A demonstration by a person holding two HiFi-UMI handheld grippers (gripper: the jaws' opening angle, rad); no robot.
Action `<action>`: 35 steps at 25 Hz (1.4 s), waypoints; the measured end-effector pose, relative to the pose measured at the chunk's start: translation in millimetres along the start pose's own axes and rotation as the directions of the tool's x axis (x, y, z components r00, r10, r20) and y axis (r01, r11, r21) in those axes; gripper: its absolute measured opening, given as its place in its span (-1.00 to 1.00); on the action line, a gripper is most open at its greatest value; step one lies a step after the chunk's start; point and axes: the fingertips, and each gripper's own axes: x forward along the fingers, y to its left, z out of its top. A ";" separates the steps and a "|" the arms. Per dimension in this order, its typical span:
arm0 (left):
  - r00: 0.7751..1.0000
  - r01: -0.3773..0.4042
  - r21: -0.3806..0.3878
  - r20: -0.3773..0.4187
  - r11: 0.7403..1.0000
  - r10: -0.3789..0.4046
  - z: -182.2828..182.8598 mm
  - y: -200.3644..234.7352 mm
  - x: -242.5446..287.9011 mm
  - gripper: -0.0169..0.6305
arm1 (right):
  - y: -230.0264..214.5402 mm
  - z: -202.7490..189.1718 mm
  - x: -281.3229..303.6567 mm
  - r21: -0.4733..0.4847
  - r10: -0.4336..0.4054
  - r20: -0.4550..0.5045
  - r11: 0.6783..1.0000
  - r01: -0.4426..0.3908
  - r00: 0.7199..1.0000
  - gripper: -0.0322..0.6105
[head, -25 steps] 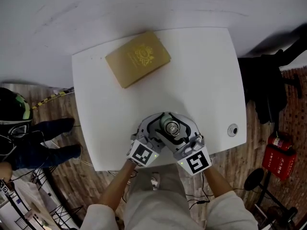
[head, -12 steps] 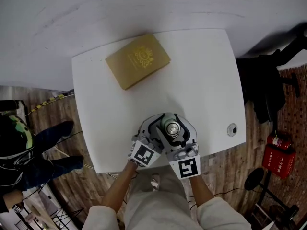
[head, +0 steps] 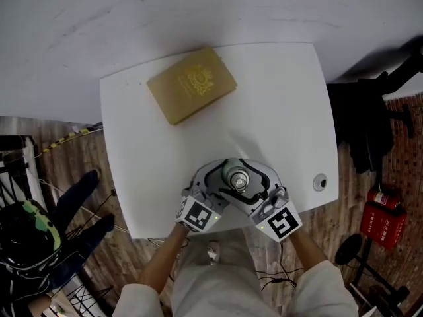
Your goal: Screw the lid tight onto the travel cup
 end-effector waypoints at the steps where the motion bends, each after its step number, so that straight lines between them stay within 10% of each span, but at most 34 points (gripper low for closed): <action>1: 1.000 0.000 0.000 0.000 1.000 0.000 -0.1 0.0 0.0 0.12 | 0.8 -0.8 -0.3 -0.016 0.035 -0.013 0.999 -0.036 0.999 0.08; 11: 1.000 0.003 0.011 -0.002 1.000 -0.003 -5.4 0.0 -0.5 0.12 | 15.9 -5.6 1.6 -0.130 0.328 -0.114 0.931 -0.341 0.938 0.03; 19: 1.000 0.001 0.006 0.003 1.000 -0.001 -4.1 0.7 1.0 0.12 | 16.8 -10.2 0.6 -0.203 0.398 -0.158 0.883 -0.424 0.904 -0.06; 35: 1.000 0.000 0.005 -0.001 1.000 0.000 -4.8 0.1 1.6 0.12 | 2.3 -11.6 2.4 -0.083 0.037 -0.050 0.996 -0.041 0.998 -0.08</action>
